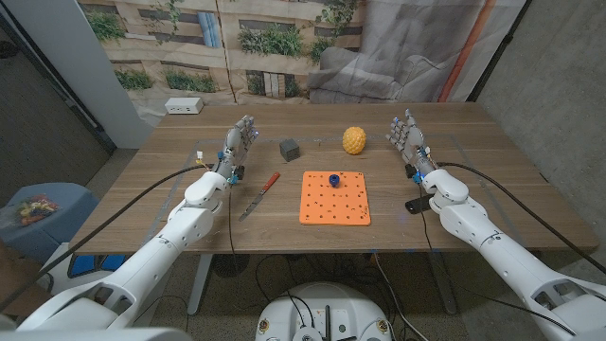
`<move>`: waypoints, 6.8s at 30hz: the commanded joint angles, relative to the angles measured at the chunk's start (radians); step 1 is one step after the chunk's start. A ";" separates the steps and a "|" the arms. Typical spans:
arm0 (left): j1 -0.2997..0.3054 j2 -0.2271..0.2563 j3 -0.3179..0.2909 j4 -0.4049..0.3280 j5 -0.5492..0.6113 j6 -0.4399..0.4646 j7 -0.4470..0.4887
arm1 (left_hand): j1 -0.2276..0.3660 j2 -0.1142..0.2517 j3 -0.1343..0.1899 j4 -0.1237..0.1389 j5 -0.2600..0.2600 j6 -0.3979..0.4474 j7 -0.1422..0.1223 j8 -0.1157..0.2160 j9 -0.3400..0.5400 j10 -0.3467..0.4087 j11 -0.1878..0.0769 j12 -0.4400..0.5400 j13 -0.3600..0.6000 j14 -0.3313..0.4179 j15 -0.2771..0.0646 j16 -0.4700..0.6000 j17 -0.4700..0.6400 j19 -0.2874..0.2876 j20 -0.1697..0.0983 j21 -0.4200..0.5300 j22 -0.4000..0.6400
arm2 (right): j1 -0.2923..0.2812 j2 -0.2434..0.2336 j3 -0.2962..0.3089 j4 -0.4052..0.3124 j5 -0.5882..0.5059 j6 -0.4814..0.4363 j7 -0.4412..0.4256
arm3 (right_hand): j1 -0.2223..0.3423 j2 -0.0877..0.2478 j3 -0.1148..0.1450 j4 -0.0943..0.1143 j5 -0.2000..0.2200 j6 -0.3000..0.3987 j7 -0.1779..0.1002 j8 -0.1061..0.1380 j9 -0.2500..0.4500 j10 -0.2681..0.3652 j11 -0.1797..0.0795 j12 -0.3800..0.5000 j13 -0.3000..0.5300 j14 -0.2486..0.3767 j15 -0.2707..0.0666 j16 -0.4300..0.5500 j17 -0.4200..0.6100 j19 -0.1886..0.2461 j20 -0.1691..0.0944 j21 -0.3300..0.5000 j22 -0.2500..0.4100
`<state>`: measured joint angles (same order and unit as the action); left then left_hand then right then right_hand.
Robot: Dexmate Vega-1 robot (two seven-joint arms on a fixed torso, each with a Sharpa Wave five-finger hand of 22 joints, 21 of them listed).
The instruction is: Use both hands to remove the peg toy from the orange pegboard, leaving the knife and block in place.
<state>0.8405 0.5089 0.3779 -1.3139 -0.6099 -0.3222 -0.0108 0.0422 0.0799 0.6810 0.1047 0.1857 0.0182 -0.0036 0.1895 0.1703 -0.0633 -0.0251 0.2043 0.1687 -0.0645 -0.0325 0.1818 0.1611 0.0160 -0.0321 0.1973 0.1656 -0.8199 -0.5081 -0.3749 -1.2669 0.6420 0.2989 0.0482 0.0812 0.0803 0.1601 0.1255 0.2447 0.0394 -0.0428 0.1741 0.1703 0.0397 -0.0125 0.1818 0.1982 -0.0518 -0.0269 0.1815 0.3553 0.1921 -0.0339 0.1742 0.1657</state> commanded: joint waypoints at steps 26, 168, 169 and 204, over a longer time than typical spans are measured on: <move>0.211 0.340 -0.067 -0.525 0.217 0.207 0.130 | 0.020 0.087 0.021 -0.035 0.001 -0.022 -0.034 -0.014 0.002 0.009 -0.013 -0.005 0.003 0.000 -0.011 -0.005 0.003 0.009 -0.078 -0.001 0.004 | -0.035 -0.005 0.002 -0.040 -0.053 0.046 -0.068 | -0.001 0.016 0.013 -0.006 0.015 0.016 0.001 0.009 0.004 0.005 -0.005 0.006 -0.005 -0.007 -0.009 0.008 -0.014 -0.003 -0.011 0.006 0.001; 0.202 0.476 0.264 -0.799 1.314 0.368 -0.232 | -0.049 0.077 -0.062 0.070 0.004 -0.041 -0.066 -0.012 0.000 0.014 -0.055 -0.019 0.003 -0.038 -0.087 -0.005 0.011 -0.178 -0.180 -0.017 0.008 | 0.007 0.000 -0.016 0.075 -0.043 0.129 0.072 | -0.014 0.032 0.030 -0.005 0.034 0.011 -0.002 0.007 0.002 0.017 -0.016 0.009 -0.012 -0.001 -0.029 0.018 -0.074 -0.043 -0.034 0.008 0.001; 0.201 0.474 0.265 -0.796 1.316 0.368 -0.232 | -0.049 0.078 -0.062 0.070 0.005 -0.041 -0.065 -0.012 0.000 0.013 -0.053 -0.019 0.003 -0.038 -0.086 -0.005 0.011 -0.178 -0.180 -0.016 0.008 | 0.008 0.000 -0.016 0.075 -0.043 0.129 0.074 | -0.014 0.032 0.030 -0.005 0.034 0.011 -0.002 0.007 0.002 0.016 -0.016 0.009 -0.012 0.000 -0.029 0.018 -0.074 -0.043 -0.034 0.008 0.001; 0.202 0.478 0.276 -0.792 1.288 0.388 -0.299 | -0.043 0.089 -0.061 0.069 0.007 -0.016 -0.057 -0.003 0.000 0.026 -0.044 -0.016 0.003 -0.026 -0.076 -0.001 0.009 -0.163 -0.179 -0.005 0.008 | 0.015 -0.059 -0.031 0.027 -0.117 0.159 0.093 | -0.014 0.031 0.035 -0.007 0.036 0.018 -0.006 0.011 0.002 0.021 -0.017 0.011 -0.013 0.004 -0.032 0.021 -0.085 -0.044 -0.035 0.010 0.001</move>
<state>1.0311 0.9768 0.6583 -2.0954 0.6936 0.0488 -0.2910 -0.0028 0.0664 0.6199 0.1735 0.1856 -0.0044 -0.0557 0.1818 0.1651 -0.0379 -0.0677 0.1851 0.1702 -0.0949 -0.0345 0.1740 0.1657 -0.1501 -0.0337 0.1854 0.1702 -0.8114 -0.5352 -0.3981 -1.2152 0.5785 0.4346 0.1415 0.0728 0.0963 0.1890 0.1213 0.2746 0.0496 -0.0462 0.1781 0.1696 0.0523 -0.0220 0.1887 0.1863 -0.0479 -0.0340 0.1963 0.2691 0.1505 -0.0392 0.1781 0.1628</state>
